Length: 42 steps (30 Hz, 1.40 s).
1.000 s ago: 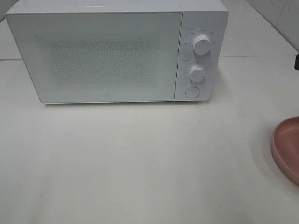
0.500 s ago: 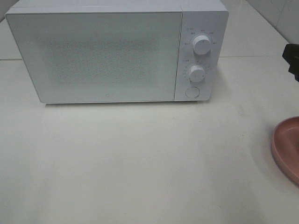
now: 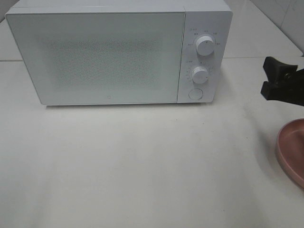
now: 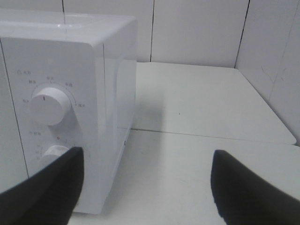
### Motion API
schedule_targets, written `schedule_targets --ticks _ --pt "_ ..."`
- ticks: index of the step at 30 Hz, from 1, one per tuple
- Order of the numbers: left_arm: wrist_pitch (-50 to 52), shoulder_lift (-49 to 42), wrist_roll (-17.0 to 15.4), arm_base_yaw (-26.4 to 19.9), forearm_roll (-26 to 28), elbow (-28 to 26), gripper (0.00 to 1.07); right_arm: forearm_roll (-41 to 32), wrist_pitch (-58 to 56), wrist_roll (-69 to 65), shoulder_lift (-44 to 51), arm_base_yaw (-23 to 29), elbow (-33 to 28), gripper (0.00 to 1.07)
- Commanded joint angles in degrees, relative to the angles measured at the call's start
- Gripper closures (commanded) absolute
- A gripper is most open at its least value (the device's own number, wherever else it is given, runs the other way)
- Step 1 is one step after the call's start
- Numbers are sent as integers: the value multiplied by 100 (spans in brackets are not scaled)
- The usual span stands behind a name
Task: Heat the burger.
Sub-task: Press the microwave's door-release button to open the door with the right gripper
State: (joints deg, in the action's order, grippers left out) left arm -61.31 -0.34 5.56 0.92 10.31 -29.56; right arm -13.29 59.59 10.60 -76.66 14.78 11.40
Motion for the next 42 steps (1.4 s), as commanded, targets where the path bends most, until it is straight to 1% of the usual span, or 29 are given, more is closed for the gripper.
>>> schedule_targets --ticks 1,2,3,4,5,6,7,8,9,10,11,12,13,15,17,18,19,21,23,29,42 --pt "-6 -132 -34 -29 -6 -6 9 -974 814 539 -625 653 -6 33" --pt "-6 -132 -34 -29 -6 -6 9 -974 814 539 -625 653 -6 33" --pt "-6 -132 -34 -29 -6 -6 9 -1226 1123 498 -882 968 -6 33" --pt "-6 -132 -34 -29 -6 -6 9 -1226 1123 498 -882 968 -6 33" --pt "-6 -132 -34 -29 -6 -6 9 -1324 1232 487 -991 1117 -6 33" --pt "-6 -132 -34 -29 -6 -6 9 -1467 1427 476 -1163 1398 0 33" --pt "-6 -132 -34 -29 -6 -6 9 -1467 1427 476 -1163 1398 0 33" --pt "-6 -132 -34 -29 -6 -6 9 -1564 1495 470 -1243 1553 0 33" --pt "-6 -132 -34 -29 -6 -6 9 -1862 1513 470 -1369 1833 69 33" --pt "-6 -132 -34 -29 -6 -6 9 -1862 1513 470 -1369 1833 69 33" --pt "-6 -132 -34 -29 -6 -6 9 -2005 1513 470 -1421 1960 115 33" --pt "-6 -132 -34 -29 -6 -6 9 -2355 1518 493 -1558 2229 229 33" --pt "-6 -132 -34 -29 -6 -6 9 -2355 1518 493 -1558 2229 229 33" --pt "-6 -132 -34 -29 -6 -6 9 -2710 1541 584 -1719 2515 372 33" --pt "-6 -132 -34 -29 -6 -6 9 -2836 1553 613 -1765 2601 424 33" --pt "-6 -132 -34 -29 -6 -6 9 -3128 1553 670 -1833 2756 521 33" --pt "-6 -132 -34 -29 -6 -6 9 -3128 1553 670 -1833 2756 521 33" --pt "-6 -132 -34 -29 -11 -6 9 -3535 1553 688 -1937 2911 647 33" --pt "-6 -132 -34 -29 -11 -6 9 -3633 1553 688 -1988 2939 699 33" --pt "-6 -109 -34 -29 -11 -6 9 -3552 1558 607 -2200 2939 768 33" --pt "-6 -103 -34 -29 -11 -6 9 -3358 1558 275 -2217 2934 779 33"
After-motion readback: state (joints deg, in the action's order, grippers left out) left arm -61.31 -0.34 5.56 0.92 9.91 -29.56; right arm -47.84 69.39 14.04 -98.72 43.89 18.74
